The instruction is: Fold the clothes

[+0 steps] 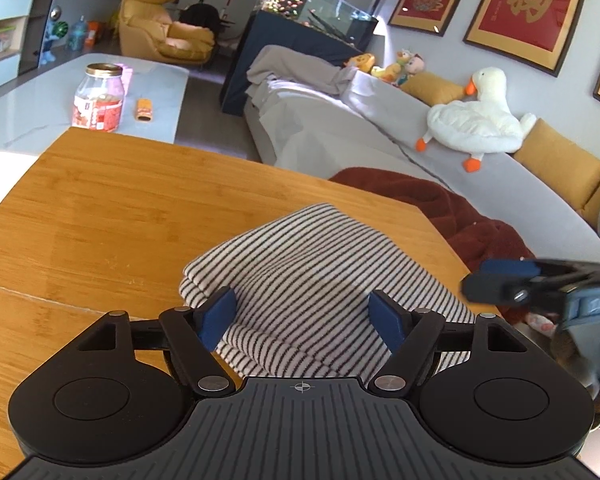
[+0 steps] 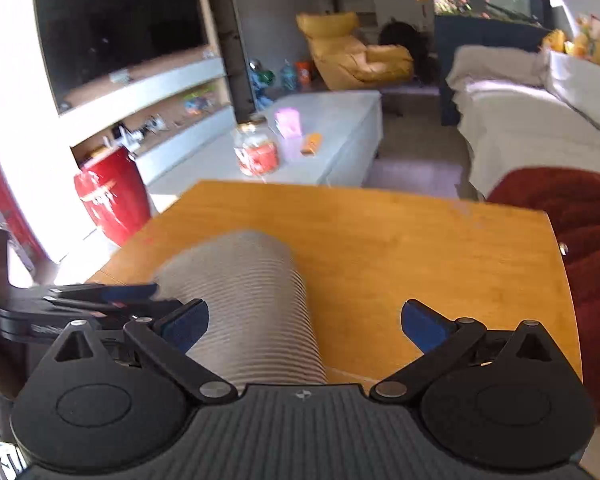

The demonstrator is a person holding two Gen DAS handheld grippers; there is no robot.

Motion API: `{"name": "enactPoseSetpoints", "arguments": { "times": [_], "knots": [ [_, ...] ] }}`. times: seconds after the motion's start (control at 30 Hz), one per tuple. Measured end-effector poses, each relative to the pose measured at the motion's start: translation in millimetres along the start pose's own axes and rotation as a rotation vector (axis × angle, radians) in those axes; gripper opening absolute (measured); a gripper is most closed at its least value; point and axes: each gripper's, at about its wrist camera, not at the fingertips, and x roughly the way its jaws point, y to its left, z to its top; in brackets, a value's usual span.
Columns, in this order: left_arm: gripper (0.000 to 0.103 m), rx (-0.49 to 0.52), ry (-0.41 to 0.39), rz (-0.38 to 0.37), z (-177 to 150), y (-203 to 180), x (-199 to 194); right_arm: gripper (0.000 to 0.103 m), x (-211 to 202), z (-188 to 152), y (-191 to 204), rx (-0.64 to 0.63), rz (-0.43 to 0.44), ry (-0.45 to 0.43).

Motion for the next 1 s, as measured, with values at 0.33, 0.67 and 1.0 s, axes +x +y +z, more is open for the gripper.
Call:
{"name": "enactPoseSetpoints", "arguments": {
  "times": [0.33, 0.67, 1.0],
  "knots": [
    [0.08, 0.004, -0.004, -0.004, -1, 0, -1, 0.103, 1, -28, -5, 0.031, 0.051, 0.005],
    [0.086, -0.109, -0.007, -0.041, 4, 6, -15, 0.103, 2, -49, 34, -0.157, -0.024, -0.012],
    [0.079, -0.135, 0.05, -0.001, -30, -10, -28, 0.103, -1, -47, 31, -0.156, -0.006, -0.018]
  ]
}}
